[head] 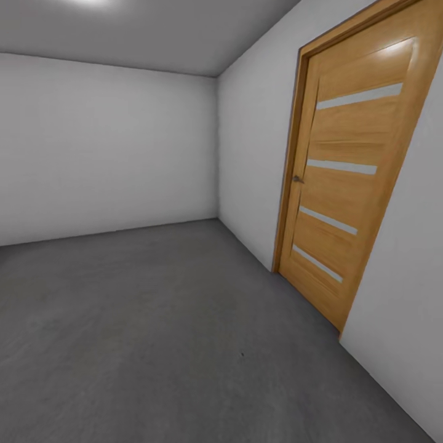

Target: Move the two storage containers from the living room to the garage. In the garage, place one container on the floor and stack the other container on top of it (either order is fine).

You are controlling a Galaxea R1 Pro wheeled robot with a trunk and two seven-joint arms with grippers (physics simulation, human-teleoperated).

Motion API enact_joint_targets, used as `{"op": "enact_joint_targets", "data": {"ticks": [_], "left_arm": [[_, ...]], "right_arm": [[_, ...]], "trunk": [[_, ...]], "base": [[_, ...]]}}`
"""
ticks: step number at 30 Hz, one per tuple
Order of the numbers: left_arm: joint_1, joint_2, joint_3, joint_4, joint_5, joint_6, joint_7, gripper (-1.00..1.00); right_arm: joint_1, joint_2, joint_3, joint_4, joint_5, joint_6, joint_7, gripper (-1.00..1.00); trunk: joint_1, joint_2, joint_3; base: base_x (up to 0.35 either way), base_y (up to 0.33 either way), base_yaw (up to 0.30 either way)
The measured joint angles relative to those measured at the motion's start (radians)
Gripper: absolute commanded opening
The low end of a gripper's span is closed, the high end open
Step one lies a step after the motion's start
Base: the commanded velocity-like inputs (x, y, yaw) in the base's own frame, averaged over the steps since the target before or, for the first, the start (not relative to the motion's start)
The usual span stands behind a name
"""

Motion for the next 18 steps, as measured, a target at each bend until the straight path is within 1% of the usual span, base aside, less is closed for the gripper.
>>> {"op": "enact_joint_targets", "data": {"ticks": [18], "left_arm": [[0.0,0.001,0.0,0.0,0.001,0.003,0.0,1.0]], "right_arm": [[0.0,0.0,0.0,0.0,0.001,0.0,0.0,1.0]], "trunk": [[0.0,0.0,0.0]], "base": [[0.324,0.0,0.0]]}}
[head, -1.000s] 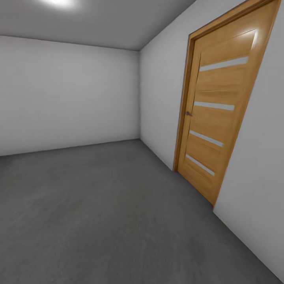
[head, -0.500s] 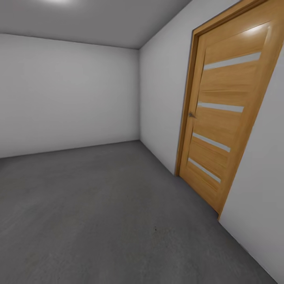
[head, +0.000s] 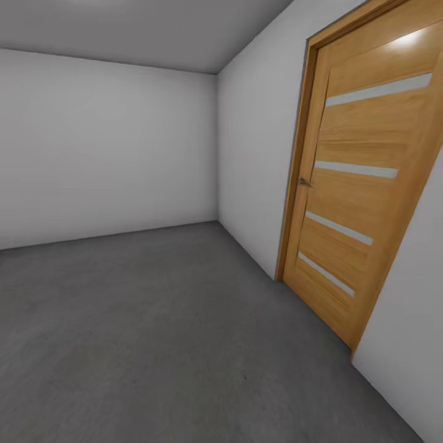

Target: Move the two storage containers from the living room to the garage. In the garage, place one container on the floor and stack the other container on top of it (either order is fine).

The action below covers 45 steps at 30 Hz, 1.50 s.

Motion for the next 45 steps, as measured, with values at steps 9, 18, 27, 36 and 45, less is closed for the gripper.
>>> {"op": "enact_joint_targets", "data": {"ticks": [9,18,27,36,45], "left_arm": [[0.0,0.0,0.0,0.0,0.0,0.0,0.0,1.0],[0.0,0.0,0.0,0.0,0.0,0.0,0.0,1.0],[0.0,0.0,0.001,0.0,0.0,0.0,0.0,1.0],[0.0,0.0,0.0,0.0,-0.001,-0.002,0.0,1.0],[0.0,0.0,0.001,0.0,-0.001,-0.004,0.0,1.0]], "right_arm": [[0.0,0.0,0.0,0.0,0.0,0.0,0.0,1.0],[0.0,0.0,0.0,0.0,0.0,0.0,0.001,1.0],[0.0,0.0,0.0,0.0,0.0,-0.004,0.001,1.0],[0.0,0.0,0.0,0.0,0.0,-0.005,0.001,1.0],[0.0,0.002,-0.005,0.0,-0.005,-0.003,0.001,1.0]], "trunk": [[0.0,0.0,0.0],[0.0,0.0,0.0],[0.0,0.0,0.0],[0.0,0.0,0.0],[0.0,0.0,0.0]], "base": [[0.324,0.0,0.0],[0.325,0.0,0.0],[0.325,0.0,0.0],[0.324,0.0,0.0],[0.324,0.017,-0.076]]}}
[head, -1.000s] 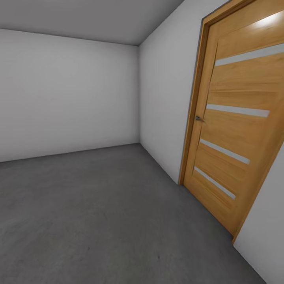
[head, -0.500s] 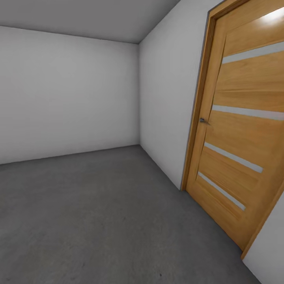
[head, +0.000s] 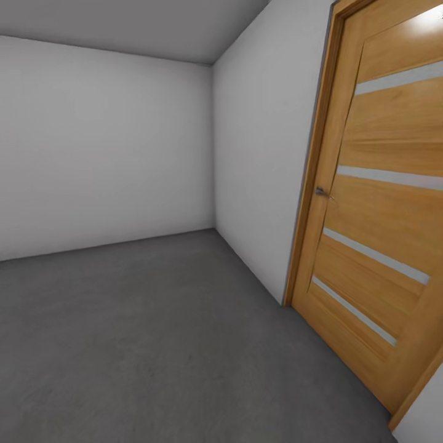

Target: Move the two storage containers from the living room to the garage. In the garage, place one container on the floor and stack the other container on top of it (either order is fine).

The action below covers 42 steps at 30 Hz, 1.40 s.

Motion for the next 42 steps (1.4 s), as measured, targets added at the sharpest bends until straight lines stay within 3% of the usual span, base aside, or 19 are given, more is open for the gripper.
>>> {"op": "enact_joint_targets", "data": {"ticks": [17,38,42], "left_arm": [[0.0,0.0,0.0,0.0,0.0,-0.002,0.0,1.0],[0.0,-0.004,-0.001,-0.005,-0.001,-0.008,0.0,1.0],[0.0,-0.005,-0.002,-0.012,0.015,-0.008,0.0,1.0]], "right_arm": [[0.0,0.0,-0.003,0.0,-0.002,0.003,0.0,1.0],[0.0,0.001,-0.007,0.0,-0.013,0.006,0.0,1.0],[0.0,0.001,-0.007,0.0,-0.013,0.006,0.0,1.0]], "trunk": [[0.0,0.0,0.0],[0.001,0.0,0.0],[0.001,0.0,0.0]], "base": [[0.305,0.157,-0.246],[0.021,0.01,-0.254],[0.0,0.0,-0.264]]}}
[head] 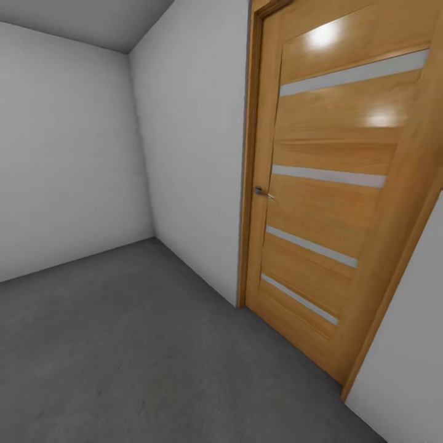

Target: Move the two storage containers from the living room to the garage. In the garage, place one container on the floor and stack the other container on top of it (either order is fine).

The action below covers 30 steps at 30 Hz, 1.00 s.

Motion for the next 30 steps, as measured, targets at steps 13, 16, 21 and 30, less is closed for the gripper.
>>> {"op": "enact_joint_targets", "data": {"ticks": [13,16,21,30], "left_arm": [[0.0,-0.001,0.001,-0.027,0.102,-0.001,-0.006,1.0],[0.0,-0.001,0.001,-0.027,0.107,-0.001,-0.003,1.0],[0.0,-0.001,0.001,-0.027,0.108,-0.002,-0.003,1.0],[0.0,-0.001,0.0,-0.026,0.109,-0.002,-0.002,1.0]], "right_arm": [[0.0,-0.001,-0.001,0.0,0.0,-0.001,0.0,1.0],[0.0,-0.002,-0.002,0.0,0.0,-0.002,0.0,1.0],[0.0,-0.001,-0.002,0.0,-0.001,-0.002,0.0,1.0],[0.0,-0.002,-0.001,0.0,0.002,-0.001,0.0,1.0]], "trunk": [[0.0,0.0,0.0],[0.0,0.0,0.0],[0.0,0.0,0.0],[0.0,0.0,0.0]], "base": [[0.0,0.0,-0.264],[0.0,0.0,-0.265],[0.0,0.0,-0.265],[0.074,0.03,-0.176]]}}
